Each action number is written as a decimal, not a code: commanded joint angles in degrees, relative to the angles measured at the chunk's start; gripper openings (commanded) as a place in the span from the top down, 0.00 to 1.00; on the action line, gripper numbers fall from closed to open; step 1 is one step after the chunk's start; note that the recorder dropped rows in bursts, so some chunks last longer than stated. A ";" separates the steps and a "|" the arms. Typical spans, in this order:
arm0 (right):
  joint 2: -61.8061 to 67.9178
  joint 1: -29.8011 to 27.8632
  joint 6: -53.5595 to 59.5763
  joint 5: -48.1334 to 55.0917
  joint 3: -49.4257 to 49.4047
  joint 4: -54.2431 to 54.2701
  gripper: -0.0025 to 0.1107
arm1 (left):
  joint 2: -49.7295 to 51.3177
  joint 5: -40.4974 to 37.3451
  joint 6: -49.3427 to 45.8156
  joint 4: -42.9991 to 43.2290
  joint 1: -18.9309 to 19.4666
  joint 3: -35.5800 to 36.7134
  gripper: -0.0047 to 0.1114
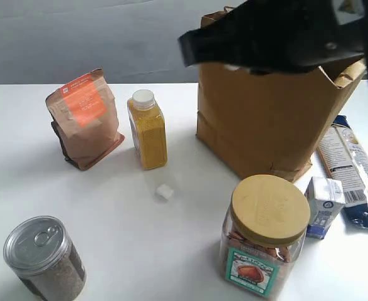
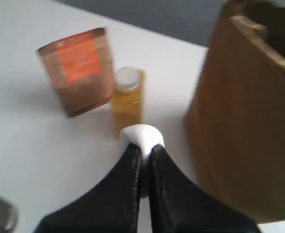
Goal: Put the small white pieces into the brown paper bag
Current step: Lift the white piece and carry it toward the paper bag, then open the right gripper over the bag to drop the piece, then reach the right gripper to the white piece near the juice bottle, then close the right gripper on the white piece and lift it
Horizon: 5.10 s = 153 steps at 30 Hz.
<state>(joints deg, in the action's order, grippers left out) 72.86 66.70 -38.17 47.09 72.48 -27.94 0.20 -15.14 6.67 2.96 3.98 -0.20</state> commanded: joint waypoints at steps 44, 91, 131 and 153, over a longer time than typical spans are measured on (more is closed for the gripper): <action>19.57 -37.56 13.99 -3.20 13.47 15.71 0.65 | -0.20 0.27 0.23 -0.45 -0.23 0.20 0.96; 29.47 -7.93 32.50 -0.91 7.01 47.68 0.67 | -0.20 0.27 0.23 -0.45 -0.23 0.20 0.96; 55.55 -10.68 21.32 0.37 23.57 32.00 0.51 | -0.20 0.27 0.23 -0.45 -0.23 0.20 0.96; 56.67 -10.68 20.30 5.26 23.57 31.08 0.98 | -0.20 0.27 0.23 -0.45 -0.23 0.20 0.96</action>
<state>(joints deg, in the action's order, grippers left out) 130.41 56.39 -17.74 50.59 95.77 3.55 0.20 -15.14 6.67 2.96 3.98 -0.20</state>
